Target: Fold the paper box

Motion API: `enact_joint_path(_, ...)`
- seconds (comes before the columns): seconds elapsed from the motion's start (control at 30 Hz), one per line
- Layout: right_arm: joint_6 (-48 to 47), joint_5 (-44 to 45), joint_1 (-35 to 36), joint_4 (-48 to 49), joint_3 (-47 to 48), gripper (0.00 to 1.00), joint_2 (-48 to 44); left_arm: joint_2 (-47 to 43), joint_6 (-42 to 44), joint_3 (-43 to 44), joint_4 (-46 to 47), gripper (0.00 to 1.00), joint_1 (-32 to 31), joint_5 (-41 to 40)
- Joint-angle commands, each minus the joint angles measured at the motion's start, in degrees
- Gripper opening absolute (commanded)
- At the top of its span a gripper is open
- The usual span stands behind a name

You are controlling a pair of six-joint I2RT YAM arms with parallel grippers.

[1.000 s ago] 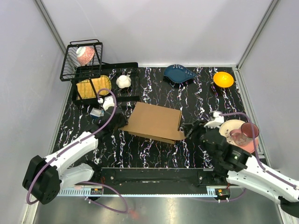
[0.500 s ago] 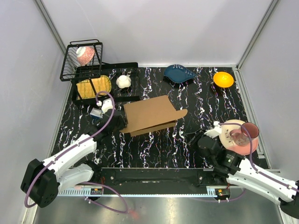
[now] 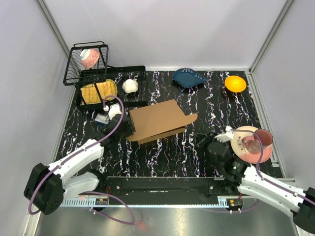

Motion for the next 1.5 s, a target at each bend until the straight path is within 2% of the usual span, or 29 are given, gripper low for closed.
enact_joint_path(0.0,-9.65,-5.56,-5.75,5.42,9.35,0.34,8.90,1.60,2.08,3.96,-0.31,0.46,0.30,-1.45)
enact_joint_path(0.1,-11.49,2.16,-5.75,-3.28,15.16,0.41,8.48,1.87,2.52,4.84,-0.75,0.46,0.73,-1.36)
enact_joint_path(0.2,-18.50,8.58,-5.75,-6.19,19.73,0.59,5.40,1.87,2.96,5.20,-0.75,0.46,1.00,-1.19)
enact_joint_path(0.27,-24.04,9.48,-6.01,-3.84,21.85,0.71,5.13,1.95,3.31,5.11,-0.14,0.46,1.17,-1.01)
enact_joint_path(0.3,-30.69,8.34,-6.80,-1.73,23.78,0.76,5.74,2.39,3.31,5.11,0.04,0.47,1.26,-0.75)
enact_joint_path(0.33,-33.28,4.68,-7.41,1.07,24.84,0.85,6.96,2.48,3.23,5.02,0.21,0.47,1.35,-0.66)
enact_joint_path(0.37,-35.22,2.29,-8.29,3.62,26.07,0.88,10.37,2.74,3.23,5.02,0.56,0.47,1.61,-0.31)
enact_joint_path(0.4,-37.58,-0.34,-9.52,4.43,29.04,0.90,12.67,3.36,3.23,5.02,0.74,0.47,1.53,-0.22)
enact_joint_path(0.43,-38.13,-6.63,-12.31,4.62,30.72,0.92,15.30,3.62,3.05,4.93,0.83,0.47,1.53,0.04)
enact_joint_path(0.47,-38.40,-9.83,-14.08,4.70,32.31,0.95,20.81,3.80,3.05,4.93,1.09,0.47,1.70,0.30)
enact_joint_path(0.57,-37.09,-22.05,-21.46,5.14,36.71,0.96,31.27,4.33,2.96,4.85,1.09,0.47,2.14,0.92)
enact_joint_path(0.63,-34.98,-30.20,-25.85,7.59,38.03,0.96,35.00,4.07,2.96,4.67,1.09,0.47,2.32,1.10)
enact_joint_path(0.7,-34.62,-33.92,-27.19,9.18,38.56,0.96,39.48,3.63,3.05,4.58,1.01,0.47,2.49,1.10)
enact_joint_path(0.93,-34.97,-40.09,-28.25,11.55,38.57,0.93,48.98,4.94,2.96,4.76,1.88,0.47,3.28,2.33)
enact_joint_path(1.0,-33.49,-44.12,-28.25,14.27,36.28,0.89,49.43,5.82,3.05,4.67,2.59,0.47,3.46,2.94)
enact_joint_path(1.1,-32.08,-47.11,-28.34,15.42,34.35,0.79,50.57,7.22,2.96,5.02,2.85,0.47,3.81,3.73)
enact_joint_path(1.13,-31.81,-47.82,-28.34,15.69,33.73,0.72,50.66,7.58,2.96,5.11,3.03,0.47,3.90,3.91)
enact_joint_path(1.27,-29.70,-50.46,-28.34,17.80,28.91,0.59,49.78,8.37,2.96,5.20,3.38,0.47,4.34,4.44)
enact_joint_path(1.37,-28.56,-52.75,-28.34,19.03,26.18,0.52,49.69,8.90,2.70,5.20,3.82,0.47,4.43,4.79)
enact_joint_path(1.47,-26.81,-54.68,-28.25,21.13,23.19,0.50,49.43,9.69,2.52,5.37,4.08,0.47,4.43,5.14)
